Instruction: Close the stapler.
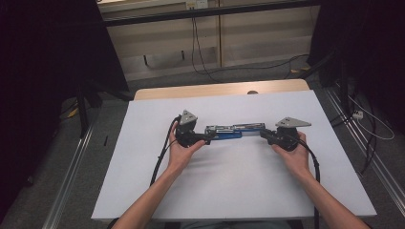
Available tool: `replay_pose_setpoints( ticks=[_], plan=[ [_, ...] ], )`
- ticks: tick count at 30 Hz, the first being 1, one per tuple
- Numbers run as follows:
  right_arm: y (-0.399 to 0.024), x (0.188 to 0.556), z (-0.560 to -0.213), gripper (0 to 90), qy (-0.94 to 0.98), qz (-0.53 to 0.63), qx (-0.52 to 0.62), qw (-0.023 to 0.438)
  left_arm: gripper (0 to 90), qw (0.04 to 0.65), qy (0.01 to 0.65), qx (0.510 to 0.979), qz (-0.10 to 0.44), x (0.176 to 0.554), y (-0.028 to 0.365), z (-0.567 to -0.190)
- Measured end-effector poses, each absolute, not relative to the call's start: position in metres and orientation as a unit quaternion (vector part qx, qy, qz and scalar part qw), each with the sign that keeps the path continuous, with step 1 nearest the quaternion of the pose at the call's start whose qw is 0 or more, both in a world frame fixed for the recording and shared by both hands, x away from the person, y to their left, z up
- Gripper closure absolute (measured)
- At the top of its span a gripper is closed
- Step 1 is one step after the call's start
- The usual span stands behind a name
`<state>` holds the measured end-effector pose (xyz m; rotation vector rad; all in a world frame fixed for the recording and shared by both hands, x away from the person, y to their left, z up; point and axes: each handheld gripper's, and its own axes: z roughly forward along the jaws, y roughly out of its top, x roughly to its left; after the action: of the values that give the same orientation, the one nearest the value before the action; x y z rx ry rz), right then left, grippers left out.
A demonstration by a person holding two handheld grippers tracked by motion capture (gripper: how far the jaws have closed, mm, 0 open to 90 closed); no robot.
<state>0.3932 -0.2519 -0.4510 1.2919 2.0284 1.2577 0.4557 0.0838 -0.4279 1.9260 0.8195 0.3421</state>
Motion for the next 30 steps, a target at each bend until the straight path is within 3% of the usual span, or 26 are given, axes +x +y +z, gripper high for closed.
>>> replay_pose_setpoints(
  ticks=[5, 11, 20, 28, 30],
  plan=[
    [-0.2507, 0.3938, -0.4511, 90.0, 0.737, 0.45, 0.458, 0.211, 4.6, 0.49, 0.328, 0.796, 0.14, 0.4545, 0.082, -0.428],
    [-0.2515, 0.3954, -0.453, 90.0, 0.746, 0.436, 0.454, 0.218, 14.4, 0.484, 0.32, 0.802, 0.141, 0.452, 0.0837, -0.4261],
    [-0.2503, 0.3951, -0.4524, 90.0, 0.753, 0.437, 0.444, 0.212, 47.5, 0.483, 0.313, 0.807, 0.13, 0.4503, 0.0835, -0.4277],
    [-0.2474, 0.3961, -0.453, 90.0, 0.761, 0.434, 0.439, 0.2, 85.4, 0.476, 0.305, 0.814, 0.131, 0.4508, 0.0835, -0.4286],
    [-0.2477, 0.3968, -0.4529, 90.0, 0.764, 0.433, 0.436, 0.199, 90.0, 0.478, 0.304, 0.813, 0.134, 0.4509, 0.0838, -0.4277]
  ],
)
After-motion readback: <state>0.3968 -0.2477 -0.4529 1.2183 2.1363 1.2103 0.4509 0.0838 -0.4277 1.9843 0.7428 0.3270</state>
